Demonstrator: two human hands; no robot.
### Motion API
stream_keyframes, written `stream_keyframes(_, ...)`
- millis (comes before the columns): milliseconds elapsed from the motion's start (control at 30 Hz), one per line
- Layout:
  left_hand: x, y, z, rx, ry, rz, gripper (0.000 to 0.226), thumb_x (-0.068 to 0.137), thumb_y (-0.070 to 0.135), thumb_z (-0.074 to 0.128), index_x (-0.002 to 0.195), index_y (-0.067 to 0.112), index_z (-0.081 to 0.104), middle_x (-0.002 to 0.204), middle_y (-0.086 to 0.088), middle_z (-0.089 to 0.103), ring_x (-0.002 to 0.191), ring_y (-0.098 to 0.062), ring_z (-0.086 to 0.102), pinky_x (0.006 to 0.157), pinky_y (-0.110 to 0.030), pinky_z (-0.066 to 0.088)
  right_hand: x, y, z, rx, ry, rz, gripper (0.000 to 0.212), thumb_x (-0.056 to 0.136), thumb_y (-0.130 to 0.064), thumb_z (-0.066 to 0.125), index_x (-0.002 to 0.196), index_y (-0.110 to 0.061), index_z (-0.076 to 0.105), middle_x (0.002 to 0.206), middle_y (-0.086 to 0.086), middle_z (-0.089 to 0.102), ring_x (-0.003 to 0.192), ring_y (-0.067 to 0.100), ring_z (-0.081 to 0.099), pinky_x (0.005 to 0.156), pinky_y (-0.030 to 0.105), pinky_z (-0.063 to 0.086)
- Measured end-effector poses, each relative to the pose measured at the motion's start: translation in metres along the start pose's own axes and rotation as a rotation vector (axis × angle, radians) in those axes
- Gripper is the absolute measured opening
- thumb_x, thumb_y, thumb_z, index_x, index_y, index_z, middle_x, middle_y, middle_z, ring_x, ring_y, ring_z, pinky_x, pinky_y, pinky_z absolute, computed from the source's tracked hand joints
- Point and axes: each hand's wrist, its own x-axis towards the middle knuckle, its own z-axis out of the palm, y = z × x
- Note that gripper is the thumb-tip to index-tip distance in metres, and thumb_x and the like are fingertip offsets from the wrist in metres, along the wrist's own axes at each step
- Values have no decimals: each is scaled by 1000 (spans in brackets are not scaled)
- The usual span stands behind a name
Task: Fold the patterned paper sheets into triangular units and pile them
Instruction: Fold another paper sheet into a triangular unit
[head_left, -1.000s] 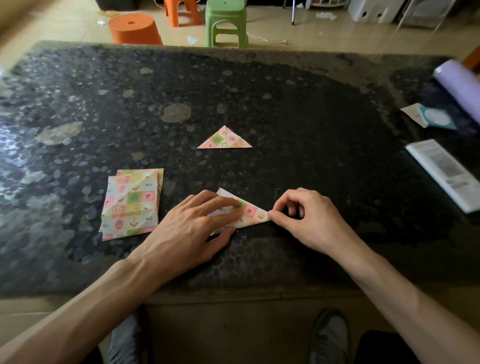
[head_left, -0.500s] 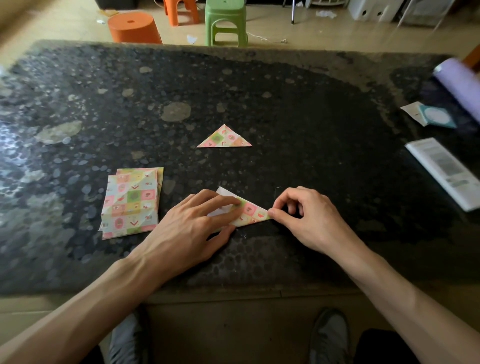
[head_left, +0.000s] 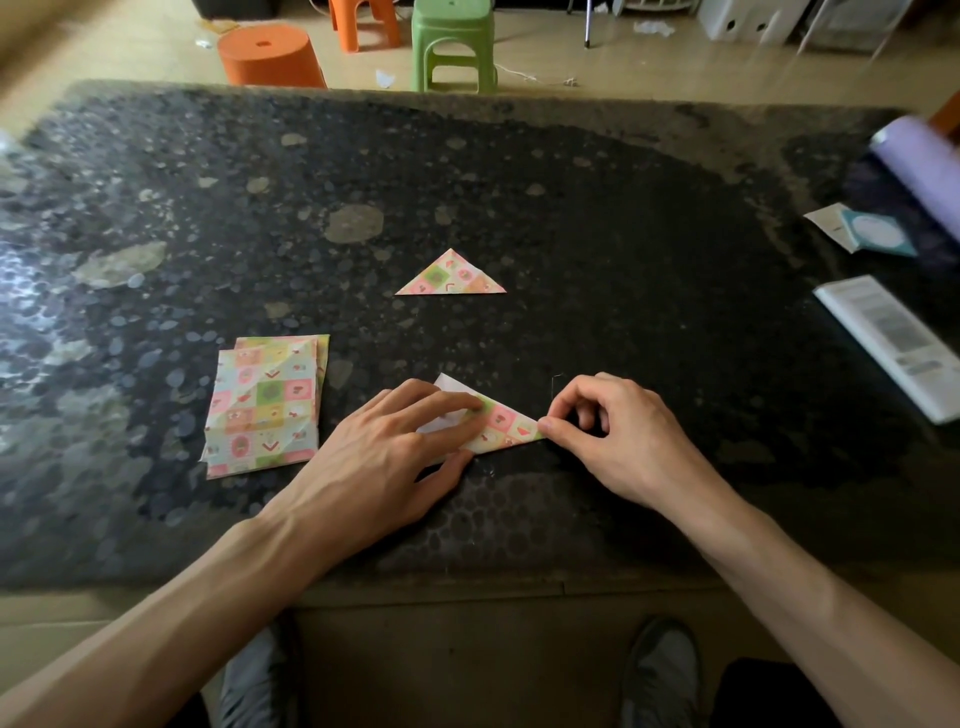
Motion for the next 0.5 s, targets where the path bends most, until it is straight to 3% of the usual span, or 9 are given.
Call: stream_keyframes(500, 1, -1, 0, -2, -17, -15, 35, 103, 39, 56, 133, 27, 69, 140, 9, 61, 123, -16, 55, 98, -32, 50, -1, 0, 0, 2, 3, -8, 15, 90, -45, 75, 87, -35, 65, 86, -12, 54, 78, 3, 49, 62, 22, 33)
